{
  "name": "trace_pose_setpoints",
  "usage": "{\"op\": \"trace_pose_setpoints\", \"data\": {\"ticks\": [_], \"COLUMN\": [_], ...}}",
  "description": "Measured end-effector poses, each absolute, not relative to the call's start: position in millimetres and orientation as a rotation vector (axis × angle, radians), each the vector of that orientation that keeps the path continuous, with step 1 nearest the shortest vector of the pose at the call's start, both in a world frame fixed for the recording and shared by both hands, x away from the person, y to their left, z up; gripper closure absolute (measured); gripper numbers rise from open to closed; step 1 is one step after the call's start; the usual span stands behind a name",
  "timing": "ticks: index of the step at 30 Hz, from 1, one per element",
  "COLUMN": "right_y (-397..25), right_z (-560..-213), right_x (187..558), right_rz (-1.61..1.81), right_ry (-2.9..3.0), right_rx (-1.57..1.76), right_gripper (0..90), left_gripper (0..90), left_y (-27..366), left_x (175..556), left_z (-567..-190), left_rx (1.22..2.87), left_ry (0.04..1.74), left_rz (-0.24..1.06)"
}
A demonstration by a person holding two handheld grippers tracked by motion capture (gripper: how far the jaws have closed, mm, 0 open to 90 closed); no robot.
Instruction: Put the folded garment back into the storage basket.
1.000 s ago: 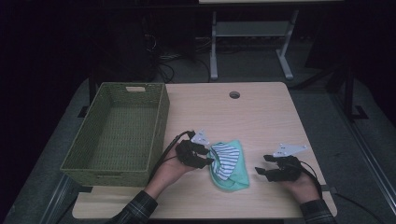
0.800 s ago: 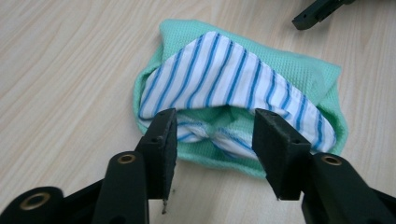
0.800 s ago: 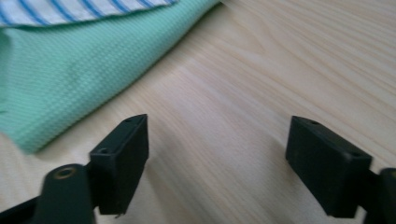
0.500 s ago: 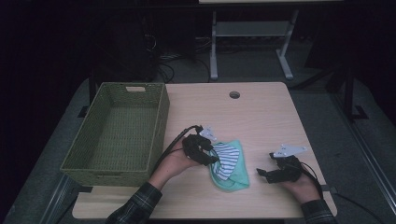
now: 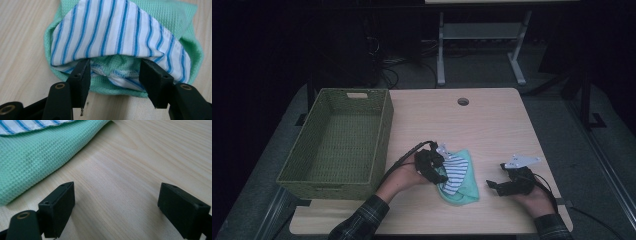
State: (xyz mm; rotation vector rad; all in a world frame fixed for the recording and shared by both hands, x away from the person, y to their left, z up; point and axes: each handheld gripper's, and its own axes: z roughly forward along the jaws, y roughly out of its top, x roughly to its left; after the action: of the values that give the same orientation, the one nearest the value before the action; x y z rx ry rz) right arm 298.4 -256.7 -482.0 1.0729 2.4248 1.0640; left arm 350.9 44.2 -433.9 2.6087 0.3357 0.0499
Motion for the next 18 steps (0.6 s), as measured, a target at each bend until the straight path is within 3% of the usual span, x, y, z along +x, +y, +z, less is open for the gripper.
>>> {"op": "trace_pose_setpoints", "data": {"ticks": [7,18], "right_y": [-256.7,-256.6], "right_z": [-482.0,-482.0], "right_x": [298.3,298.4], "right_rz": [1.064,1.064], "right_ry": [2.425,2.424], "right_rx": [1.073,1.073], "right_gripper": [14.0,14.2], "left_gripper": [33.4,29.6], "left_y": [39.3,40.6], "left_x": [349.3,351.2], "left_z": [-445.1,-449.4], "left_rx": [2.671,2.663], "left_ry": [0.301,0.307], "left_rz": [0.036,0.033]}}
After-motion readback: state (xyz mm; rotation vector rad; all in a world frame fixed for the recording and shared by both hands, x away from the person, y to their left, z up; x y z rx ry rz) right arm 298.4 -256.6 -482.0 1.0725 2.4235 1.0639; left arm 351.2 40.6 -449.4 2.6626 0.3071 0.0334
